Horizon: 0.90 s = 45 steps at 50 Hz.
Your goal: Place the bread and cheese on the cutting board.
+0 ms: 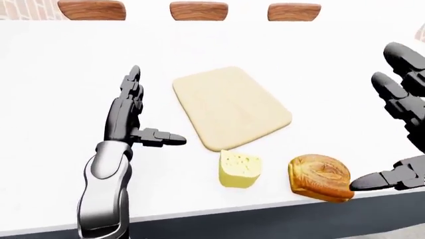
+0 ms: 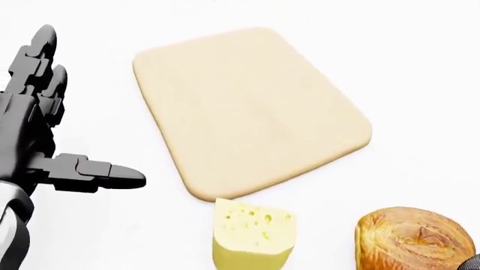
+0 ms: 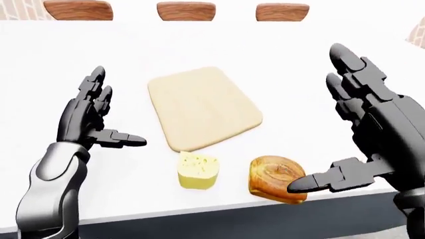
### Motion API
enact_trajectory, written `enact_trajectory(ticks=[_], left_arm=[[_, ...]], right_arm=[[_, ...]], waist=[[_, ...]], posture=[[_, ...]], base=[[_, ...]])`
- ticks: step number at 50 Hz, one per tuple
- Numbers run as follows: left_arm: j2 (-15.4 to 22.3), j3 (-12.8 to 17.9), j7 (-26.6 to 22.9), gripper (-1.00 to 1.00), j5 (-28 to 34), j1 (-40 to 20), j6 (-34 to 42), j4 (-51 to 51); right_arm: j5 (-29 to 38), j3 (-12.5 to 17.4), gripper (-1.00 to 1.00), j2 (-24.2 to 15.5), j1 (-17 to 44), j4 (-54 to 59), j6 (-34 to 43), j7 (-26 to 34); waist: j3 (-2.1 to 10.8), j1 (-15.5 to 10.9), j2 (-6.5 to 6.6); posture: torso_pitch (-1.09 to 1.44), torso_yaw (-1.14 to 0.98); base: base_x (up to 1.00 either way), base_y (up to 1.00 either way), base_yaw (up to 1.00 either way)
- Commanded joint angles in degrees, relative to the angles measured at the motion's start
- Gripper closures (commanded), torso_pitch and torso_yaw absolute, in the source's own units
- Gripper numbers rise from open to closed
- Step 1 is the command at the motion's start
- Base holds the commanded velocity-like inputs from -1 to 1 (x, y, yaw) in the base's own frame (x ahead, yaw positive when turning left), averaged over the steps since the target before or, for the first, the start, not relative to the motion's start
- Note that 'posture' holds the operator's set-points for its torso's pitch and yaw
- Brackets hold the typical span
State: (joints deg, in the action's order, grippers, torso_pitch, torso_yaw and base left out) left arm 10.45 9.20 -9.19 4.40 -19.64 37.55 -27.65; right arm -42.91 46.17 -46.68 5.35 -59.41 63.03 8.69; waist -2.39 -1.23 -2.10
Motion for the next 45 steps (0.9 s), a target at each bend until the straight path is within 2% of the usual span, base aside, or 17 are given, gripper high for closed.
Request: enact_trajectory(ticks=[1,2,3,5,6,7,9,13,14,20,22,27,35,36,37,38,45], left_arm=[[0.3,0.0,0.1,-1.0,0.0,-1.6,-2.1,-1.7],[0.3,0.0,0.1,-1.0,0.1,-1.6,-2.1,-1.7],[0.1,-0.2,0.1,-1.0,0.2,-1.5,-2.3,-1.5],[0.1,-0.2,0.0,-1.0,0.2,-1.5,-2.3,-1.6],[0.2,-0.2,0.0,-1.0,0.3,-1.5,-2.2,-1.6],[0.1,-0.2,0.0,-1.0,0.3,-1.4,-2.3,-1.5],[0.0,-0.2,0.0,-1.0,0.4,-1.2,-2.6,-1.4],[0.0,-0.1,-0.2,-1.0,0.4,-0.9,-2.5,-1.7],[0.0,-0.1,-0.2,-1.0,0.6,-0.8,-2.6,-1.6],[-0.2,-0.1,-0.2,-1.0,0.6,-0.6,-3.4,-0.9],[-0.2,-0.2,-0.3,-1.0,0.5,-0.8,-3.3,-0.9],[0.1,0.1,-0.5,-1.0,0.3,-1.2,-2.6,-1.3],[0.4,0.4,-0.6,-1.0,0.0,-1.2,-2.2,-1.8],[0.4,0.4,-0.6,-1.0,-0.1,-1.2,-2.1,-1.9],[0.5,0.4,-0.6,-1.0,-0.1,-1.3,-2.0,-1.9],[0.5,0.4,-0.6,-1.0,-0.1,-1.2,-2.0,-2.0],[0.5,0.5,-0.7,-1.0,0.0,-0.7,-2.1,-2.2]], right_arm=[[-4.4,1.7,-1.0,-1.8,-1.7,-0.6,-3.8,-1.7],[-2.7,0.6,-1.0,-1.3,-4.7,-0.6,-6.7,-1.1],[-2.5,0.3,-1.0,-1.2,-3.7,-0.6,-5.5,-1.5],[2.4,-2.7,-1.0,1.4,-7.7,-0.6,-10.1,0.4],[2.1,-2.4,-1.0,1.0,-6.7,-0.6,-8.6,0.9],[4.0,-4.4,-1.0,1.8,-7.6,-0.6,-9.6,1.5],[10.4,-8.4,-1.0,5.0,-9.5,-0.6,-12.5,3.9],[21.3,-12.9,-1.0,7.2,-7.8,-0.6,-11.4,11.6],[26.4,-14.9,-1.0,9.1,-10.2,-0.6,-14.2,14.3],[43.4,-16.5,-1.0,15.6,-6.0,-0.6,-13.8,30.4],[52.3,-18.8,-1.0,18.9,-6.2,-0.6,-17.0,36.8],[68.4,-20.6,-1.0,25.9,1.0,-0.6,-17.6,51.2],[76.3,-20.7,-1.0,31.4,3.2,-0.6,-20.4,60.2],[76.7,-20.7,-0.67,31.8,2.9,-0.6,-21.0,60.7],[76.9,-20.4,-0.62,31.9,3.0,-0.6,-21.1,61.2],[77.1,-20.3,-0.44,32.0,3.0,-0.6,-21.2,61.4],[77.5,-20.3,0.02,33.3,2.0,-0.6,-23.1,62.3]], waist=[[0.81,0.2,-0.38],[0.74,0.2,-0.34],[0.69,0.2,-0.31],[0.76,0.3,-0.32],[0.8,0.4,-0.31],[0.93,0.3,-0.33],[0.97,0.4,-0.25],[1.24,0.6,-0.01],[1.33,0.6,0.07],[1.54,0.8,0.44],[1.63,0.9,0.59],[1.97,1.1,1.0],[2.19,1.1,1.59],[2.23,1.2,1.66],[2.26,1.2,1.72],[2.27,1.2,1.78],[2.37,1.3,1.92]], posture=[[0.0,0.0],[0.0,0.0],[0.0,0.0],[0.0,0.0],[0.0,0.0],[0.0,0.0],[0.0,0.0],[0.0,0.0],[0.0,0.0],[0.0,0.0],[0.0,0.0],[0.0,0.0],[0.0,0.0],[0.0,0.0],[0.0,0.0],[0.0,0.0],[0.0,0.0]], base=[[0.0,0.0,0.0],[0.0,0.0,0.0],[0.0,0.0,0.0],[0.0,0.0,0.0],[0.0,0.0,0.0],[0.0,0.0,0.0],[0.0,0.0,0.0],[0.0,0.0,0.0],[0.0,0.0,0.0],[0.0,0.0,0.0],[0.0,0.0,0.0],[0.0,0.0,0.0],[0.0,0.0,0.0],[0.0,0.0,0.0],[0.0,0.0,0.0],[0.0,0.0,0.0],[0.0,0.0,0.0]])
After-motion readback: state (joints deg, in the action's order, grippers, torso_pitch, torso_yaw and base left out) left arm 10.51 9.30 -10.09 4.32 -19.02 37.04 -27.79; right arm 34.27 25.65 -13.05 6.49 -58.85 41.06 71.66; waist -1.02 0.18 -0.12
